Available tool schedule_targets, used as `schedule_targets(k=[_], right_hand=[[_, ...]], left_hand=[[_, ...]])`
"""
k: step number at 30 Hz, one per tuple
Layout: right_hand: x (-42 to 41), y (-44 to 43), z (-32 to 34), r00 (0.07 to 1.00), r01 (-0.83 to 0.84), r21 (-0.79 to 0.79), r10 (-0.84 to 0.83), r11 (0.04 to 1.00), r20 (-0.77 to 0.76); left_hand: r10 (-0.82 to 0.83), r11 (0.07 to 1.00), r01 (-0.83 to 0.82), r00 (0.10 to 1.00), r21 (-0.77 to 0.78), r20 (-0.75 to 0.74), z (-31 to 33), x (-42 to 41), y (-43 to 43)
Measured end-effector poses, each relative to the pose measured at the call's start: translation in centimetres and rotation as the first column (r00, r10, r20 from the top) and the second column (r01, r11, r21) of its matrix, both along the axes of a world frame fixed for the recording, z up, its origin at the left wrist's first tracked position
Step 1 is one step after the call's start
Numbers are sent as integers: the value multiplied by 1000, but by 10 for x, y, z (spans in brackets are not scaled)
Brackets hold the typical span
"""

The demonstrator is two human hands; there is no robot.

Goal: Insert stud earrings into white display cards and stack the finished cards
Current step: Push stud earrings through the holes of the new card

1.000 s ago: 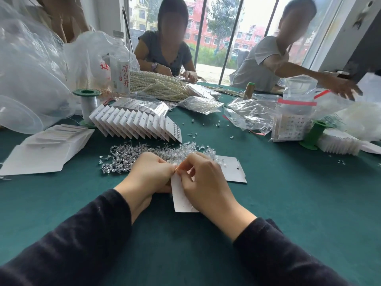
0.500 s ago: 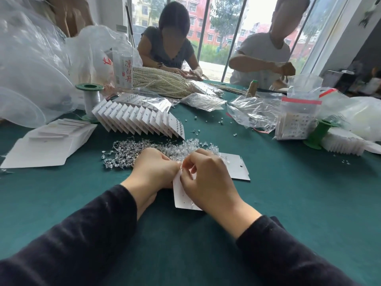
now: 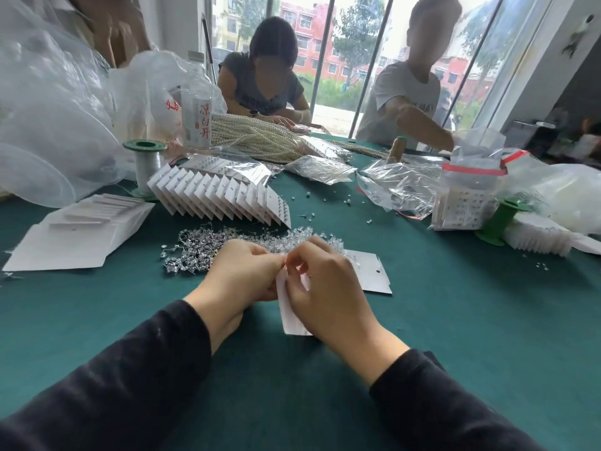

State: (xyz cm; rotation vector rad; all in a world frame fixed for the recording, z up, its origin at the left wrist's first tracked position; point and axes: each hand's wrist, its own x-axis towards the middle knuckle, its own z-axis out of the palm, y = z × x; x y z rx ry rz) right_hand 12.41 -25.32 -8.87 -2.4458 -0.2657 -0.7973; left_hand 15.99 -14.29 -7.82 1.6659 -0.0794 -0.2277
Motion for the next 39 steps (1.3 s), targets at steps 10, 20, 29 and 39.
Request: schedule_targets(k=[10,20,29,39], right_hand=[[5,-15,12,991,-14,696,104,718,-86],[0,-13,18,909,36,935,377,354,-177],[-2,-13,22,842,79,976,511,203,-174],[-4,-15,16,834,-2,944,522,329,-180]], left_hand=[[78,554,-346,927,758,366,27,43,91],[70,660,-199,976,725,205,13,49,76],[68,612,-274,953,742,295,13,53,79],[57,566,-371,908,736,414,13,45,76]])
